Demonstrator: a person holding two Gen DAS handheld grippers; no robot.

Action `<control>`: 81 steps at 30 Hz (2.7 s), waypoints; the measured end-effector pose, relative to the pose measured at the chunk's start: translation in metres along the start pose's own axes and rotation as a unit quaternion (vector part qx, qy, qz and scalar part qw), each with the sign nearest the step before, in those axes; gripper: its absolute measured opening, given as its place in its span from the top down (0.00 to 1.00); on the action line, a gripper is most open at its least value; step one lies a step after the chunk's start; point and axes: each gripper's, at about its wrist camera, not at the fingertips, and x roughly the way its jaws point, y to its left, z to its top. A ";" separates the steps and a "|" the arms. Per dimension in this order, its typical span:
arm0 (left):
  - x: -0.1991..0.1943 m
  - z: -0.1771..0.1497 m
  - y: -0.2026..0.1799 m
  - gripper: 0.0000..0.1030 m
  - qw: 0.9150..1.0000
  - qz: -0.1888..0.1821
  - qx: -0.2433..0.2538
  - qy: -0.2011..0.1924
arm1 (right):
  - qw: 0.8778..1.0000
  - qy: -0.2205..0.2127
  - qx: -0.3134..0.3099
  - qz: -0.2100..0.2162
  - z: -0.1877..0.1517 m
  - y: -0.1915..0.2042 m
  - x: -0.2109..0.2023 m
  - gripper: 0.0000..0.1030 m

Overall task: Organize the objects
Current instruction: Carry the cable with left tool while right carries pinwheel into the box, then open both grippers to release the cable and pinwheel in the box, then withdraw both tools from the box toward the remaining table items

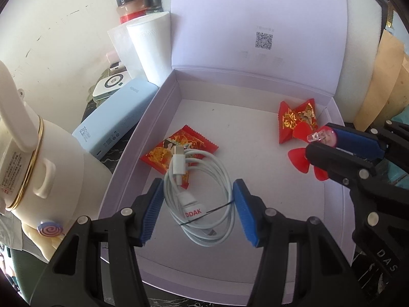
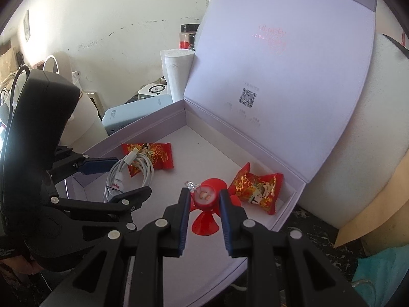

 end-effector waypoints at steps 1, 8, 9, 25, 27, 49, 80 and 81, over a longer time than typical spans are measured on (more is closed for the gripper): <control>0.002 0.000 0.000 0.48 1.000 -0.002 -0.001 0.002 | 1.000 0.002 0.001 0.000 0.000 0.000 0.002 0.78; 0.006 -0.002 -0.002 0.47 1.000 -0.002 0.001 0.009 | 1.000 0.013 0.006 -0.006 -0.001 0.001 0.010 0.78; 0.006 -0.002 -0.003 0.47 1.000 -0.001 0.003 0.010 | 1.000 0.015 0.009 -0.005 -0.001 0.001 0.011 0.78; -0.017 -0.007 -0.004 0.45 1.000 0.007 -0.014 0.009 | 1.000 0.004 0.017 -0.025 -0.003 -0.005 -0.013 0.57; -0.024 -0.007 -0.005 0.45 1.000 0.010 -0.014 0.004 | 1.000 -0.001 0.016 -0.026 -0.003 -0.005 -0.021 0.57; -0.112 -0.018 0.000 0.40 0.997 0.027 -0.043 -0.055 | 0.998 -0.054 0.004 -0.024 -0.008 0.007 -0.108 0.54; -0.207 -0.074 -0.024 0.30 0.993 0.045 -0.062 -0.092 | 0.996 -0.088 -0.021 -0.001 -0.066 0.019 -0.206 0.48; -0.209 -0.076 -0.025 0.30 0.993 0.045 -0.063 -0.092 | 0.996 -0.088 -0.022 0.001 -0.069 0.019 -0.208 0.48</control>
